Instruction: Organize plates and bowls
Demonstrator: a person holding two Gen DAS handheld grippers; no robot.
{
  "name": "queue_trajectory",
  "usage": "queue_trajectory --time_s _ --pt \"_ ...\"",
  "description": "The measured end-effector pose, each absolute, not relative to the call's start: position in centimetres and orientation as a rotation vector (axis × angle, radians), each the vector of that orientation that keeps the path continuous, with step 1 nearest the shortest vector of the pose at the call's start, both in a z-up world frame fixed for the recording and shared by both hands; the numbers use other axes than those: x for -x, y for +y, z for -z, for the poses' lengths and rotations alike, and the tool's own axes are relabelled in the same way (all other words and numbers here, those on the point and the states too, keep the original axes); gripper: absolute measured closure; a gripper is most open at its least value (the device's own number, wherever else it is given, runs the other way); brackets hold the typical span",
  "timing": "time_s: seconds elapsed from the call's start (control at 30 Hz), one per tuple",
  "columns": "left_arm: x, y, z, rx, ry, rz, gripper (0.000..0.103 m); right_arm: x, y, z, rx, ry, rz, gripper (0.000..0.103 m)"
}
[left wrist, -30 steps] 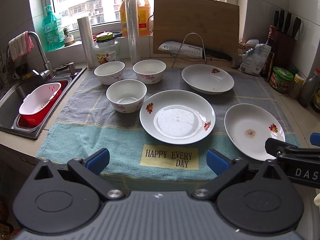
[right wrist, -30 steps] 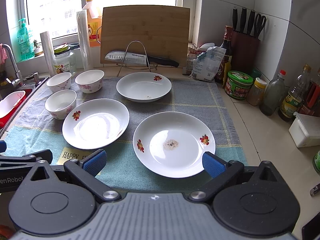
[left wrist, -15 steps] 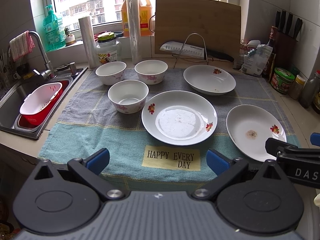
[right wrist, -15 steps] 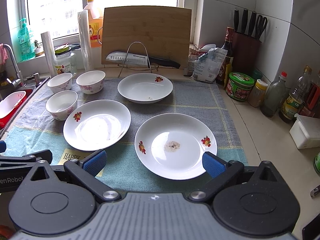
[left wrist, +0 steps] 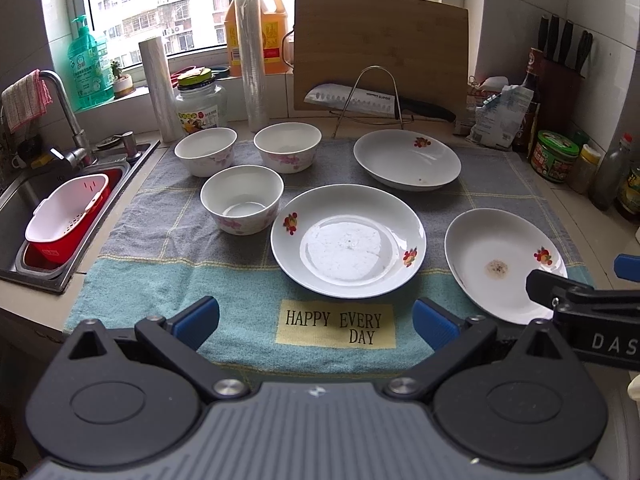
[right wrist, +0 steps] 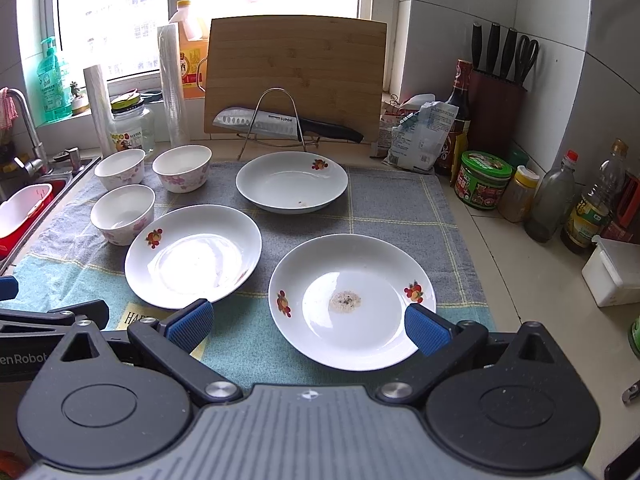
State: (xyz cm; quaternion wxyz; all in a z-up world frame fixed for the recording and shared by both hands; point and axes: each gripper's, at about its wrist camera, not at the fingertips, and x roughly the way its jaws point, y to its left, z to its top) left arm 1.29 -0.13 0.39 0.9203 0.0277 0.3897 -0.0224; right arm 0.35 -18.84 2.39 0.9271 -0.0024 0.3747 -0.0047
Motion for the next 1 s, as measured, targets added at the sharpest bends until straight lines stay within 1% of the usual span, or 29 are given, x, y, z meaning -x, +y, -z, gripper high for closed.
queue_trajectory --time_s 0.33,0.57,0.8,1.0 --pt "-2.6 -0.4 0.3 -0.094 0.789 0.133 0.001 -0.9 -19.4 -1.6 -0.009 0.737 -0.023 0.000" --pt "-3.9 -0.3 1.3 -0.122 0.781 0.212 0.001 -1.2 -20.2 -0.1 0.018 0.709 -0.036 0.000" --pt "-5.5 -0.2 2.4 -0.138 0.781 0.299 0.001 -1.2 -21.9 2.3 0.016 0.738 -0.001 0.000" --pt "-7.2 -1.1 3.3 -0.169 0.783 0.378 0.001 -1.5 -22.9 5.6 0.013 0.801 0.043 0.000"
